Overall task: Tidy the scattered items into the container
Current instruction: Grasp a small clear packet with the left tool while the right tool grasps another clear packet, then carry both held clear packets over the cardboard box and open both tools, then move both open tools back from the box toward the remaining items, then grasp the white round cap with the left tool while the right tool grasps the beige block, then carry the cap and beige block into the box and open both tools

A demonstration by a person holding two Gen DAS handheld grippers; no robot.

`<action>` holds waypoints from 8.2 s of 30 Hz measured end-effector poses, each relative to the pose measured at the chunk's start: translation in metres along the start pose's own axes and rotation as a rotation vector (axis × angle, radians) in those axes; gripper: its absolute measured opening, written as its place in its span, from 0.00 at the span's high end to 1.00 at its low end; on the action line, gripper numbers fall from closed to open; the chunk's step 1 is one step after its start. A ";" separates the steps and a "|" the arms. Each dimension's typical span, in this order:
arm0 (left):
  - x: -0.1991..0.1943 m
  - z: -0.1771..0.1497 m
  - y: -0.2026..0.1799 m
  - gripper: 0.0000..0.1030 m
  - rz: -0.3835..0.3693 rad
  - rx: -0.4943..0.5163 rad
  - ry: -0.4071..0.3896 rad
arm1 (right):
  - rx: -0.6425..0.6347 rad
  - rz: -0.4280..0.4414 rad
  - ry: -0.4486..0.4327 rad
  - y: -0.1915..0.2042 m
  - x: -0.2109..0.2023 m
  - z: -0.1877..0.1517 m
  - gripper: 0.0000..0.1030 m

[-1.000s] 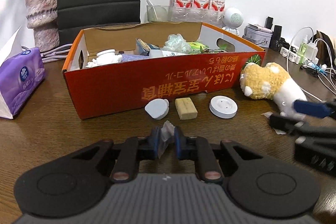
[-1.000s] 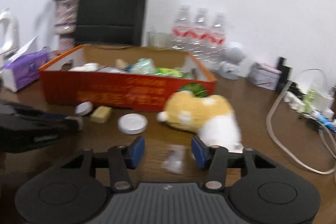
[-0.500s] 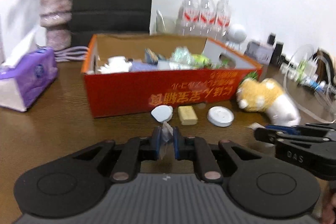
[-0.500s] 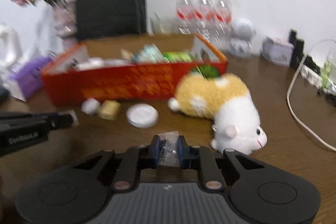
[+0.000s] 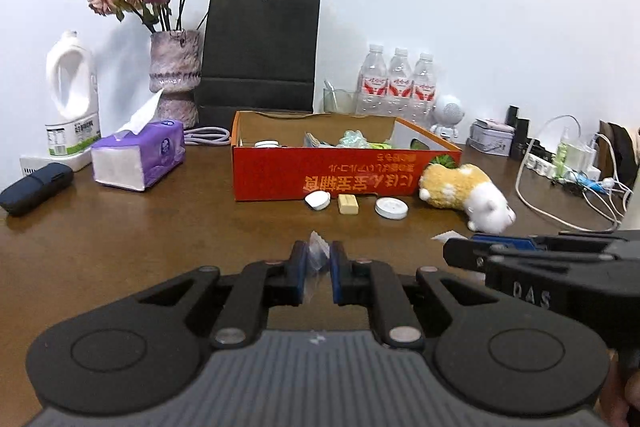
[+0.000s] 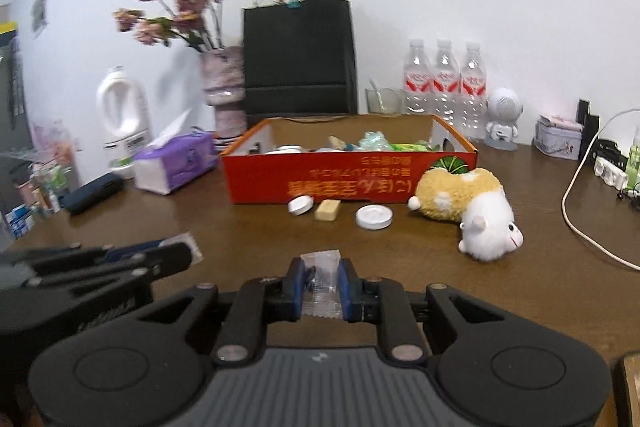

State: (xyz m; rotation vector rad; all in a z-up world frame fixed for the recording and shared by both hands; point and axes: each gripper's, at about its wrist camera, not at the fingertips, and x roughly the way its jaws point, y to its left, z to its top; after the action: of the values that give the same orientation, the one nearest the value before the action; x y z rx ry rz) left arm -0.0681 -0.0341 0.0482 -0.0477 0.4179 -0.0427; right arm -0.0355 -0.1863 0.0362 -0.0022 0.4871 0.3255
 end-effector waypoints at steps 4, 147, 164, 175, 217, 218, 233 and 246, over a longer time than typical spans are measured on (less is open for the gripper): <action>-0.026 -0.009 -0.001 0.88 -0.001 0.015 -0.016 | 0.007 -0.017 -0.022 0.006 -0.029 -0.017 0.84; 0.222 0.057 0.020 0.72 -0.138 0.057 0.278 | 0.148 0.099 0.087 -0.055 0.063 0.028 0.80; 0.140 0.036 0.018 0.87 -0.084 0.061 0.202 | 0.133 0.110 0.096 -0.034 0.036 0.010 0.80; 0.225 0.058 0.021 0.64 -0.098 0.085 0.250 | 0.128 0.074 0.109 -0.036 0.031 0.002 0.80; -0.001 0.013 0.016 0.72 -0.104 0.076 0.022 | 0.004 0.101 -0.107 -0.009 -0.019 0.010 0.81; 0.001 0.014 0.018 0.72 -0.106 0.074 0.024 | 0.003 0.096 -0.108 -0.008 -0.018 0.014 0.81; 0.188 0.135 0.066 0.72 -0.104 0.091 0.109 | 0.226 0.068 0.094 -0.096 0.154 0.144 0.81; 0.285 0.132 0.081 0.70 -0.095 0.247 0.282 | 0.299 0.050 0.425 -0.110 0.278 0.131 0.75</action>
State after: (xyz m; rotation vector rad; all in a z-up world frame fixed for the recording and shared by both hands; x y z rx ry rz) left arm 0.2487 0.0365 0.0487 0.1842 0.6893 -0.1961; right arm 0.2904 -0.1953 0.0164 0.2361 0.9553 0.2985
